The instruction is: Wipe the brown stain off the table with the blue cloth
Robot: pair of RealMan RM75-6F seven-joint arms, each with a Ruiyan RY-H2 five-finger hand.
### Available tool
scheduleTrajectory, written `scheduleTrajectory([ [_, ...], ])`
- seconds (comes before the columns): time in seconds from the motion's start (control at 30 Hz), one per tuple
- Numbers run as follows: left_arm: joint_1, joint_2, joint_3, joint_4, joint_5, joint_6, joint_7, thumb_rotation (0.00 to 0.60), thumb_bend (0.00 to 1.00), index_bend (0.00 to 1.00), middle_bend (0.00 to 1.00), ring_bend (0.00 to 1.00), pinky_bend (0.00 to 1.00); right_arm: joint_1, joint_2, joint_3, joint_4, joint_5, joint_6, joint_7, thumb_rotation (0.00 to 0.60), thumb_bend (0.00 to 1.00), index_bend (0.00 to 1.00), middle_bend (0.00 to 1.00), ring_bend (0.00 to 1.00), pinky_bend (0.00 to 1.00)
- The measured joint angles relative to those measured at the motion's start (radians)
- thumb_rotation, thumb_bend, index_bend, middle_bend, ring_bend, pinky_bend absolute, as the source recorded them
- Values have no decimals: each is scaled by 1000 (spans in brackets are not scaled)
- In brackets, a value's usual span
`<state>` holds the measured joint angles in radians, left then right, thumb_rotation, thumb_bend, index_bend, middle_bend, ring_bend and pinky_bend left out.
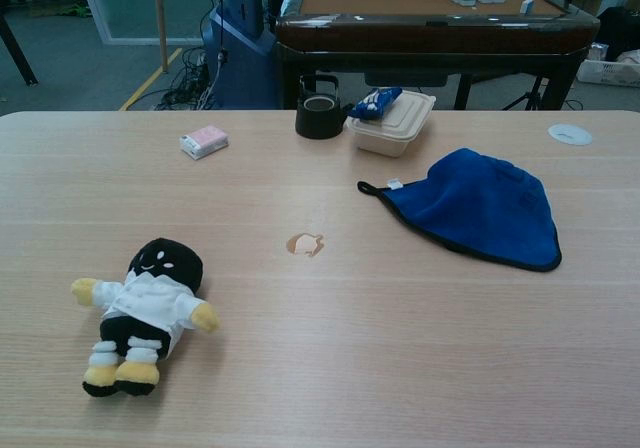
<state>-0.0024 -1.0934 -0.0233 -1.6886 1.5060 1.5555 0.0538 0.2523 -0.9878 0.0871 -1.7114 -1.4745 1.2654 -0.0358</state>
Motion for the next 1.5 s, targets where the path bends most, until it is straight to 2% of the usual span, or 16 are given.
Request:
scheduleTrajectory([
  [0.33,17,12,4,-11,8,26,-5,600,246,217,116,107,167,188,-77,48,35,16,-229,-55,600,0,153,303,208,277],
  [0.47,26,18,6,-14,6,36,-10,600,246,216,116,107,168,285,-160,67,113,62,-351,-95,600,0,153,288,208,277],
  [0.67,37,27,6,-16,2,49,-15,600,246,216,116,107,167,383,-296,81,281,126,-453,-147,600,0,153,248,202,277],
  [1.03,35,27,1,-13,-9,37,-10,600,246,216,116,107,167,468,-469,64,534,160,-523,-168,600,0,118,142,93,277],
  [1.3,40,27,0,-10,-22,34,-7,600,246,216,116,107,167,506,-557,46,679,180,-577,-165,600,0,113,140,92,277],
  [1.43,42,28,-1,-9,-22,37,-8,600,246,216,116,107,167,523,-598,38,746,193,-610,-168,600,10,129,182,99,278],
  [1.5,43,28,-1,-8,-25,37,-9,600,246,216,116,107,167,532,-622,35,787,197,-623,-172,600,94,222,259,159,314],
])
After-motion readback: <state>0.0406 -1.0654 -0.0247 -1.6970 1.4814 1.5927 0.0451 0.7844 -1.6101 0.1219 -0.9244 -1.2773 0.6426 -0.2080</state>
